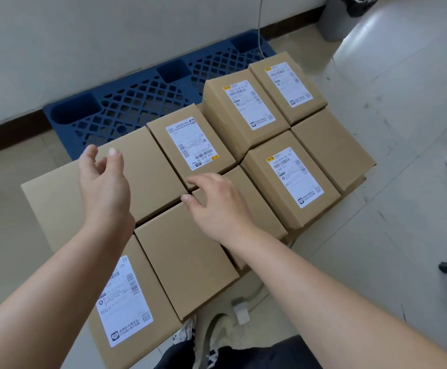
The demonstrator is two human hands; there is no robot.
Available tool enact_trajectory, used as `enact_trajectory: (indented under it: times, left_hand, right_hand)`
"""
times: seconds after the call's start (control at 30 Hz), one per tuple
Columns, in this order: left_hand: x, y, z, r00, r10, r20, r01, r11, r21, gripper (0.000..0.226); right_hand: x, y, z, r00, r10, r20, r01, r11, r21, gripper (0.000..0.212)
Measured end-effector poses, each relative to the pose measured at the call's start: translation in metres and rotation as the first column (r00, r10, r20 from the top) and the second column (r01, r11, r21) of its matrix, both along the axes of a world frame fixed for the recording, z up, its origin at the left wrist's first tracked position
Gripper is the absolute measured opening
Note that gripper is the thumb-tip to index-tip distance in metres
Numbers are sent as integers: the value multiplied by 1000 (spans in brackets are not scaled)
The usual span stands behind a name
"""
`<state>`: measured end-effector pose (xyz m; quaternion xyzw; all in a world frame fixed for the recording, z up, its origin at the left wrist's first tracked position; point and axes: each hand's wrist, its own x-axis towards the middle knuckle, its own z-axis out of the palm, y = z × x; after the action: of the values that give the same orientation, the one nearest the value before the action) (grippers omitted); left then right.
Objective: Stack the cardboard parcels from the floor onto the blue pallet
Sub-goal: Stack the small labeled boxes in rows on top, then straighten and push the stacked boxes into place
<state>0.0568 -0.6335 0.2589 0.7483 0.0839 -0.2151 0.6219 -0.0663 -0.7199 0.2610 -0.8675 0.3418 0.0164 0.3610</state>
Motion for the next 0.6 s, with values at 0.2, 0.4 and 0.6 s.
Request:
enact_trajectory:
  times: [0.2, 0.4, 0.6]
  left_hand:
    - [0, -14, -4, 999, 11, -43, -12, 1000, -21, 47]
    - [2, -25, 1, 998, 55, -19, -56, 998, -36, 38]
    - [-6, -37, 5, 983, 180, 19, -180, 984, -12, 40]
  right_hand:
    - [8, -13, 1, 999, -9, 33, 8, 1000, 28, 38]
    - [20, -36, -6, 995, -8, 98, 1, 997, 78, 39]
    - [27, -83, -6, 984, -17, 177, -13, 986, 167, 39]
